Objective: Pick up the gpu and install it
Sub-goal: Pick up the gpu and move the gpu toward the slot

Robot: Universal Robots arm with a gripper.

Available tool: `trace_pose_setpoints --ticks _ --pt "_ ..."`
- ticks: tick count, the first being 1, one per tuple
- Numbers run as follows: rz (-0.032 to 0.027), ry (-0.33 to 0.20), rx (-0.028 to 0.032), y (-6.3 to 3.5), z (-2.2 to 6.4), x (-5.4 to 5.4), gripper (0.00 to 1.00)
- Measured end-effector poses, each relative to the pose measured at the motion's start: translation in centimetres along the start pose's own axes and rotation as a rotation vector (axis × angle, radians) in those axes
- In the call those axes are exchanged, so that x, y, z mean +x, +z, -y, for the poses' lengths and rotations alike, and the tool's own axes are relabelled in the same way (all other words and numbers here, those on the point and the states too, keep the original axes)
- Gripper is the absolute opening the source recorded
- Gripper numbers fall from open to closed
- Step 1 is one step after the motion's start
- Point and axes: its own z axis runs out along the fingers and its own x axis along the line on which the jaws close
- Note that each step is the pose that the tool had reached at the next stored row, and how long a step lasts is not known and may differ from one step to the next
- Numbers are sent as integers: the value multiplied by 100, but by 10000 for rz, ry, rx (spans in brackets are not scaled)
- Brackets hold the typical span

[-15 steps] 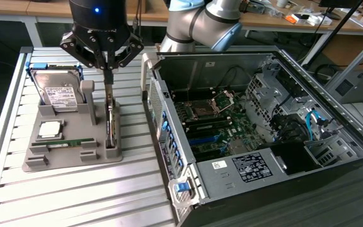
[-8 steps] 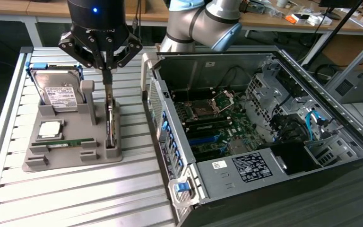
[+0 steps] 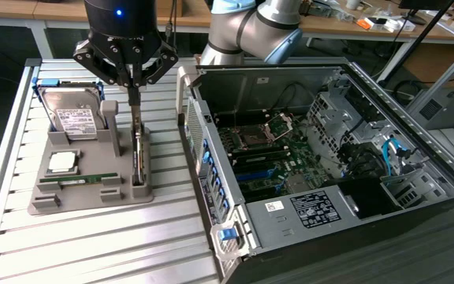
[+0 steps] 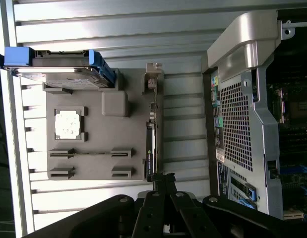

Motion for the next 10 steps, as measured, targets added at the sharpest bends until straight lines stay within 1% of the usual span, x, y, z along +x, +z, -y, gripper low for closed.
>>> trace_pose_setpoints --ticks 2,5,6,8,9,10 --pt "0 0 0 0 0 0 11" --pt "0 1 0 0 0 0 30" --pt "0 0 0 0 0 0 30" --pt "0 1 0 0 0 0 42" --pt "0 0 0 0 0 0 42" --pt "0 0 0 0 0 0 48"
